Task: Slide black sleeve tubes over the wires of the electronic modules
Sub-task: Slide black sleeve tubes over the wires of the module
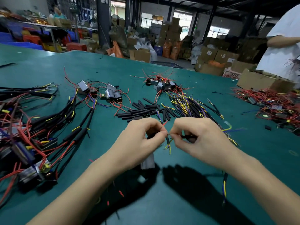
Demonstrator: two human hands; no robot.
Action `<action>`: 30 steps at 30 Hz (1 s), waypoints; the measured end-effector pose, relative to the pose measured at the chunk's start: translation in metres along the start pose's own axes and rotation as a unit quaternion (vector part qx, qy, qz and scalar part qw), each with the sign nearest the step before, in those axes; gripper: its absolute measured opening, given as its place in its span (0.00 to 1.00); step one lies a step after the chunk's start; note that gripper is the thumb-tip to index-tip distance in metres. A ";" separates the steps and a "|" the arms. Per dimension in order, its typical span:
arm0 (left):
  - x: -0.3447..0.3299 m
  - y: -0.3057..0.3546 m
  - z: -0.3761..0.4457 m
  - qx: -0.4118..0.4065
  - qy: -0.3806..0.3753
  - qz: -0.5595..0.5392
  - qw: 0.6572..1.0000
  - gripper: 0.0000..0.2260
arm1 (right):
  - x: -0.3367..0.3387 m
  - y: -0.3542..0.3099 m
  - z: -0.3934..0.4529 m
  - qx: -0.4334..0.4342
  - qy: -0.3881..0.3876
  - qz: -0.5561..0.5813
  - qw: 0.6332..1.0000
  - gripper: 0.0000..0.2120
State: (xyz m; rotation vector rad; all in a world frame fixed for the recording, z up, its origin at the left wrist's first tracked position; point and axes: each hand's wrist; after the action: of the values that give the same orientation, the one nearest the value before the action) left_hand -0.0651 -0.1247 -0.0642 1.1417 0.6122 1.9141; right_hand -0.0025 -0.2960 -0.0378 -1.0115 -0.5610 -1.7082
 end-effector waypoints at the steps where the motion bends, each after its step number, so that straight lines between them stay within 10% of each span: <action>1: 0.001 0.001 0.001 0.034 -0.014 -0.032 0.999 0.07 | -0.002 -0.003 -0.001 0.055 0.024 -0.119 0.991 0.06; 5: 0.004 0.001 0.004 0.128 -0.043 -0.147 0.980 0.09 | -0.018 -0.008 -0.009 0.137 0.113 -0.314 0.933 0.05; 9: 0.000 -0.001 0.003 0.120 -0.007 -0.148 0.982 0.08 | -0.021 -0.012 -0.013 -0.066 0.105 -0.031 0.992 0.02; 14: -0.004 0.000 0.000 0.072 0.043 -0.085 0.993 0.06 | -0.017 -0.006 -0.006 -0.188 0.060 0.224 0.954 0.07; 25: 0.000 -0.002 0.007 0.215 -0.016 -0.216 0.952 0.09 | -0.018 -0.012 -0.004 0.019 0.107 -0.237 0.965 0.10; 30: 0.001 -0.003 0.014 0.284 -0.028 -0.297 0.911 0.12 | -0.027 -0.018 -0.004 -0.040 0.133 -0.149 0.979 0.08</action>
State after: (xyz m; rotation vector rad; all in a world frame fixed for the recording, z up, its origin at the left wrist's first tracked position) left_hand -0.0523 -0.1225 -0.0593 1.1661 1.3695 1.1986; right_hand -0.0172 -0.2783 -0.0603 -0.7635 -0.4890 -2.1081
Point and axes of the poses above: each hand's wrist, its own z-axis towards the middle knuckle, its own x-axis out of the back of the hand, y = z × x
